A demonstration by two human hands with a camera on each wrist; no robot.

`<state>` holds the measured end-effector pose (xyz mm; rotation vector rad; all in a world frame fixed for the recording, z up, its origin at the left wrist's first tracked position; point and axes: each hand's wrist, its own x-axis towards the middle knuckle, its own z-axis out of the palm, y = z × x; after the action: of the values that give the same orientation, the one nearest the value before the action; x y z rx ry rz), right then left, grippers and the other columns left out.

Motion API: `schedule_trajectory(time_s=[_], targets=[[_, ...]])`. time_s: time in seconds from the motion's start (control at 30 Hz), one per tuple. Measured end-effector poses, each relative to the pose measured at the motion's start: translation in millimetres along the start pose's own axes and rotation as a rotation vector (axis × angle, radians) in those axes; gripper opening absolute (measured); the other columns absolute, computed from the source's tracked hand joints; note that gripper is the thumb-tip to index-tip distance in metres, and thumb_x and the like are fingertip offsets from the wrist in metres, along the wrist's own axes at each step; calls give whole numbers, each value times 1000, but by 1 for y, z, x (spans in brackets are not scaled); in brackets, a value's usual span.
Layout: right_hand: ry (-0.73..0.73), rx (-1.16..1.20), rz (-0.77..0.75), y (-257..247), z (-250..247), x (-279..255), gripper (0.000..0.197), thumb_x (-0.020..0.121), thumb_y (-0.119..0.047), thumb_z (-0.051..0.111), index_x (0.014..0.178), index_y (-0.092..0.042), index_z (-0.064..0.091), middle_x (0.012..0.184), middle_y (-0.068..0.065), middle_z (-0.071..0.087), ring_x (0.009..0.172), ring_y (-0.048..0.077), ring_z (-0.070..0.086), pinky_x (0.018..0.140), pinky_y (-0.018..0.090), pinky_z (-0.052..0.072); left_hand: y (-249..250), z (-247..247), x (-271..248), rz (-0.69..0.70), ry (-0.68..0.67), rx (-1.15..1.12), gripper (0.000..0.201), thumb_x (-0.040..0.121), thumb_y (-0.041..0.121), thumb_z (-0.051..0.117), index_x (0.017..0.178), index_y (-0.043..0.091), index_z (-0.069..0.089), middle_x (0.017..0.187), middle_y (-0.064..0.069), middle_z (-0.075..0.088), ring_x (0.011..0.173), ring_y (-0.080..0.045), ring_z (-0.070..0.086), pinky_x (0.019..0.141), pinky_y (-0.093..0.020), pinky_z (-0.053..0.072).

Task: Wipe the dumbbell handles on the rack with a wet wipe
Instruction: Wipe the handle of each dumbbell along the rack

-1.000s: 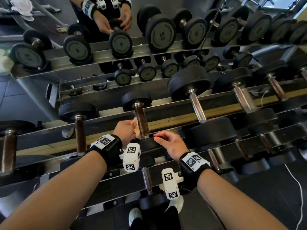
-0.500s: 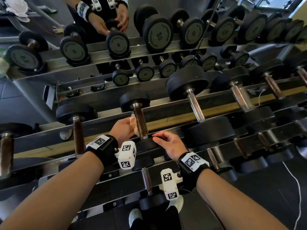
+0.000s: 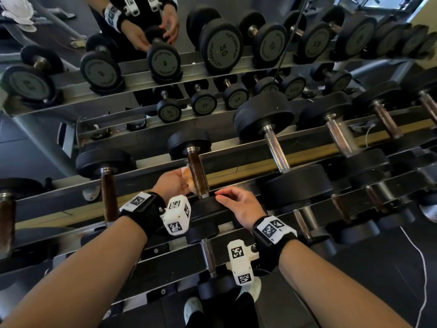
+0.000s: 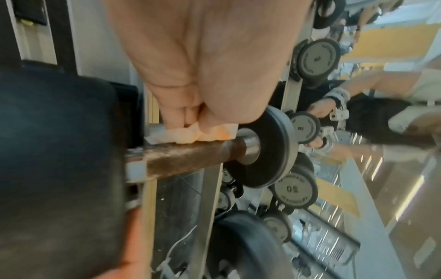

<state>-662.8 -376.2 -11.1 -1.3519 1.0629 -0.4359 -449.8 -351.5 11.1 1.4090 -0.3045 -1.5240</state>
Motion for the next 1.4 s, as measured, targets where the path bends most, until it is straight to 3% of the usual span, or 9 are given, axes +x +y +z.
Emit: schedule_trajectory(time_s=[0.1,0.2,0.37,0.5,0.67,0.87,1.07,1.2,1.4], targets=[[0,0,4,1,0,1,13,89,-28,71,102,-29,72,107,0,72,106,20,67,99,45,52,5,7,3,11,32,-52,32,100,-5,29,83,9,52,77,-7,46,67,-17,47,70,-28,46],[7,9,9,2,-1,1,13,88,-29,73,100,-30,73,107,0,72,106,20,67,100,47,52,-5,8,-9,29,28,32,27,103,0,32,99,7,58,94,-14,56,81,-18,57,67,-25,55],[-1,2,26,0,-2,2,12,86,-30,74,98,-34,74,106,-1,73,105,19,68,98,46,53,-14,0,-18,33,28,65,32,103,5,37,127,5,58,118,-18,66,107,-27,66,94,-39,53],[2,-19,23,-3,-2,2,12,87,-26,73,100,-29,73,104,-2,73,104,17,68,100,45,52,-2,6,-6,176,82,-1,27,102,6,44,117,10,65,108,-11,69,98,-20,67,93,-37,54],[14,-31,33,-6,-1,-2,12,89,-25,71,101,-29,71,108,0,72,107,19,66,102,45,50,-14,6,-6,171,52,196,29,103,24,48,119,9,66,109,-12,72,98,-19,71,89,-34,57],[-4,-93,44,-19,0,-6,15,91,-25,69,106,-21,71,105,1,71,104,19,67,94,36,55,-18,-5,-26,120,-33,442,26,101,12,49,107,17,74,106,-9,74,102,-20,70,90,-32,56],[-65,-381,-17,-50,-14,-4,20,94,-25,66,110,-15,72,107,1,71,104,16,64,100,34,48,1,-2,-37,34,-48,194,31,99,5,45,114,17,69,109,-13,72,100,-25,71,77,-33,57],[-51,-425,-106,-79,-47,-4,19,95,-21,63,113,-18,70,111,-1,70,107,12,63,99,28,48,17,18,-37,35,-102,79,44,97,-6,38,119,20,64,118,-18,64,106,-34,62,83,-46,56],[47,-415,-218,-109,-124,-7,19,91,-12,67,105,-25,70,108,-3,71,105,11,64,102,33,48,44,91,-23,95,-117,77,26,101,10,47,113,27,63,110,-8,73,102,-25,69,76,-43,59]])
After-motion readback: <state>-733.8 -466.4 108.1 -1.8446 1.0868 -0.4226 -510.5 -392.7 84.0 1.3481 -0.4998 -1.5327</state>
